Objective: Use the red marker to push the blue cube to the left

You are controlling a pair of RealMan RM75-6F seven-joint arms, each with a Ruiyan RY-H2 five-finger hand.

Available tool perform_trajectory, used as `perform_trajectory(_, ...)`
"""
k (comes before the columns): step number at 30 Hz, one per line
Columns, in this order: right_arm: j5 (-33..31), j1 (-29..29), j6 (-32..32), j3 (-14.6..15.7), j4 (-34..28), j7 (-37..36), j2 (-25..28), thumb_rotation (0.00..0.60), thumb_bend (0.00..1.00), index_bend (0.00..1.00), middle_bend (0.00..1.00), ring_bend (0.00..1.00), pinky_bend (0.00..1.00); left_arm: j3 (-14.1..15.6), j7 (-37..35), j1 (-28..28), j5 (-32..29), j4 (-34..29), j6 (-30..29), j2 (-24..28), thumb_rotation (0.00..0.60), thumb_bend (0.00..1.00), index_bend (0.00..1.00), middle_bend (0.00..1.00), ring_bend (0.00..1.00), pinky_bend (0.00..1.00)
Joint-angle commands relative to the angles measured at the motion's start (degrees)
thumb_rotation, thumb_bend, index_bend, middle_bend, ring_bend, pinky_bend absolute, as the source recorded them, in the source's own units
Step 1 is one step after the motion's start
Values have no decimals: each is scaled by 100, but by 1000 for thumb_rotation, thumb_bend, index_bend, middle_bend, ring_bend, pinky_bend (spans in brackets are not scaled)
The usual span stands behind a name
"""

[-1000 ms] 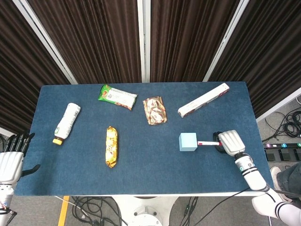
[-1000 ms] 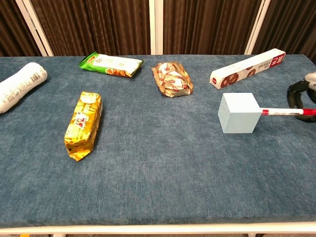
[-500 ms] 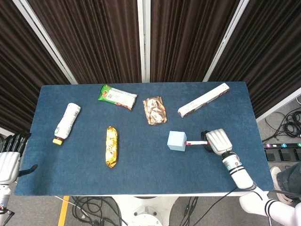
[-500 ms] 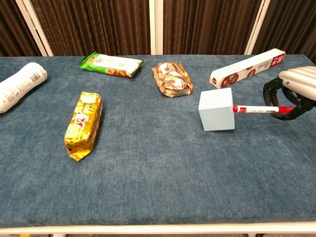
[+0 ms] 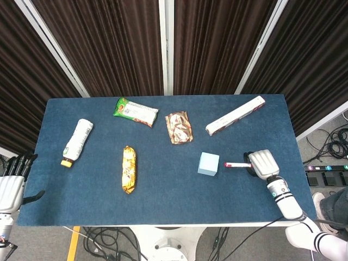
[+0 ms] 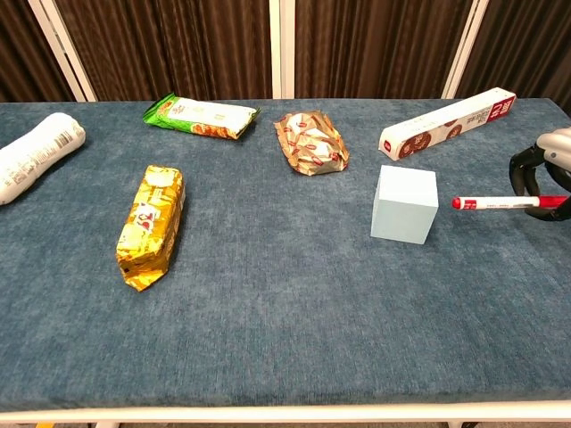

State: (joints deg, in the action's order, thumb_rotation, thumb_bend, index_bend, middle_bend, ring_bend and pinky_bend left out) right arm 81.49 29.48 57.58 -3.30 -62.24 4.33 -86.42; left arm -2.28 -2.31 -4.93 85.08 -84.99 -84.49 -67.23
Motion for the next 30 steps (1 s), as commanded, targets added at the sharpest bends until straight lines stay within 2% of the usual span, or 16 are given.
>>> perform_trajectory(1,-27,50,-44,-28,-29,104,-71,600,319,668,641,736,835,2,-50,3,-16,33,17,12,600,0,111,106,44,71)
perform_trajectory(4,-108,122,-142,-77,-81,284,-169,600,319,616,642,736,835,5,-108,8,-18,66,22,19,600,0,112,106,44,71)
perform_trajectory(8,-236,227,-231,-173,-142,574,-334,600,319,697,642,736,834,4,-194,18,-28,130,20,29,600,0,112,106,44,71)
perform_trajectory(12,-405,351,-298,-318,-251,862,-488,600,319,696,643,736,835,-10,-298,22,-74,206,49,37,600,0,112,106,44,71)
perform_trajectory(16,-454,392,-324,-355,-297,950,-531,600,319,649,644,736,834,-13,-329,22,-87,227,61,36,600,0,112,106,44,71)
perform_trajectory(18,-516,474,-382,-414,-375,1069,-614,600,321,593,645,735,834,-13,-369,26,-102,261,72,36,600,0,112,106,44,71)
perform_trajectory(22,-687,629,-441,-538,-582,1401,-790,600,320,650,646,736,835,-16,-445,21,-136,345,124,29,600,0,112,106,44,71)
perform_trajectory(23,-725,636,-438,-547,-614,1464,-802,600,320,622,646,736,835,-17,-454,19,-140,354,131,25,600,0,112,106,44,71)
perform_trajectory(30,-881,576,-393,-488,-668,1667,-645,600,323,654,645,735,835,-12,-499,8,-116,373,144,11,600,0,112,106,44,71)
